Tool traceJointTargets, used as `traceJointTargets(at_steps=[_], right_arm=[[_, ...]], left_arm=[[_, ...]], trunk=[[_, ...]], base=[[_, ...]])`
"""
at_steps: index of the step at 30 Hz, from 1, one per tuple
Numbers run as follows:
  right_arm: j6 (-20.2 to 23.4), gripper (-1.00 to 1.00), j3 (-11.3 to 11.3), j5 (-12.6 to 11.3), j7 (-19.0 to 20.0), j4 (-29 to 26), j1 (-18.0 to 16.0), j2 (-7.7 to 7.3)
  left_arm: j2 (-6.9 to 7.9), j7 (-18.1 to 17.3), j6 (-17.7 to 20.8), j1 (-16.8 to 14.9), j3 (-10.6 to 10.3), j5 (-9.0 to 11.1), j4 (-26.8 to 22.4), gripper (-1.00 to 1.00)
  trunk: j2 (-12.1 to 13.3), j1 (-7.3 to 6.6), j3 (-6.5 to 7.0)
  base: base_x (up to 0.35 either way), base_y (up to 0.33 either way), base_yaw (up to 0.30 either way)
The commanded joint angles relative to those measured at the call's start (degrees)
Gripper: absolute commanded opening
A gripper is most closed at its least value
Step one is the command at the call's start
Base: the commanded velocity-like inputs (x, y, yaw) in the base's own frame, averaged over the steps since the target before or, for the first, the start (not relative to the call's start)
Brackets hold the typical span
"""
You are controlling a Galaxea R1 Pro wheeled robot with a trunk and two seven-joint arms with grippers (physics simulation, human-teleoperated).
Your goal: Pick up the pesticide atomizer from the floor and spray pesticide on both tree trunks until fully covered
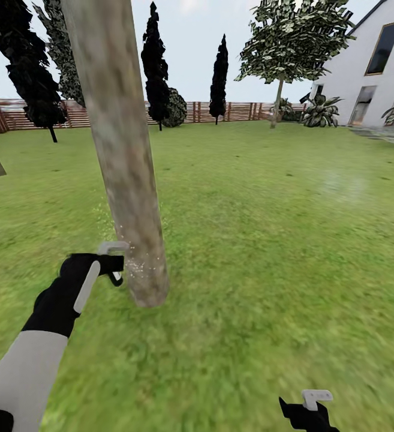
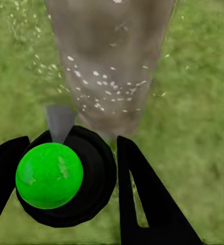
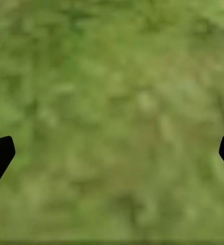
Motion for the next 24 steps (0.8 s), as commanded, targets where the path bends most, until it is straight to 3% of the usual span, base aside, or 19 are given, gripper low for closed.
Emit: traceJointTargets(at_steps=[1,2,3,6,8,10,17,19,21,23,24], right_arm=[[0.0,1.00,0.0,0.0,0.0,0.0,0.0,-0.01],[0.0,1.00,0.0,0.0,0.0,0.0,0.0,-0.02],[0.0,1.00,0.0,0.0,0.0,0.0,0.0,-0.01],[0.0,1.00,0.0,0.0,0.0,0.0,0.0,0.03],[0.0,1.00,0.0,0.0,0.0,0.0,0.0,0.03],[0.0,1.00,0.0,0.0,0.0,0.0,0.0,0.00],[0.0,1.00,0.0,0.0,0.0,0.0,0.0,0.00],[0.0,1.00,0.0,0.0,0.0,0.0,0.0,0.02],[0.0,1.00,0.0,0.0,0.0,0.0,0.0,-0.01],[0.0,1.00,0.0,0.0,0.0,0.0,0.0,0.02],[0.0,1.00,0.0,0.0,0.0,0.0,0.0,0.01]], left_arm=[[-1.24,0.0,1.5,-0.1,-0.1,-0.6,-0.8,-1.00],[-2.88,0.0,2.7,-0.1,-1.9,-0.6,-2.6,-1.00],[-3.24,0.0,3.1,-0.1,-3.3,-0.6,-3.8,-1.00],[-2.39,-4.0,4.9,-0.2,-4.1,-0.7,-6.0,-1.00],[2.00,-9.5,5.0,-0.1,-4.0,-0.6,-6.2,-1.00],[3.86,-14.6,5.0,-0.1,-4.1,-0.9,-6.2,-1.00],[-0.83,-15.7,5.0,-1.4,-4.6,-1.0,-6.2,-1.00],[-1.03,-15.6,5.1,-3.3,-4.5,-1.0,-6.2,-1.00],[-0.06,-16.1,5.2,-4.7,-4.1,-0.7,-6.1,-1.00],[4.27,-18.1,5.3,-6.4,-2.2,-0.6,-6.1,-1.00],[5.05,-18.9,5.3,-7.6,-1.3,-0.7,-6.0,-1.00]], trunk=[[0.0,0.00,0.00],[0.0,0.00,0.00],[0.0,0.00,0.00],[0.0,0.00,0.00],[0.0,0.00,0.00],[0.0,0.00,0.00],[0.0,0.00,0.00],[0.0,0.00,0.00],[0.0,0.00,0.00],[0.0,0.00,0.00],[0.0,0.00,0.00]], base=[[0.000,0.000,0.000],[0.000,0.000,0.000],[0.000,0.000,0.000],[0.000,0.000,0.000],[0.000,0.000,0.000],[0.000,0.000,0.000],[0.000,0.000,0.000],[0.000,0.000,0.000],[0.000,0.000,0.000],[0.000,0.000,0.000],[0.000,0.000,0.000]])
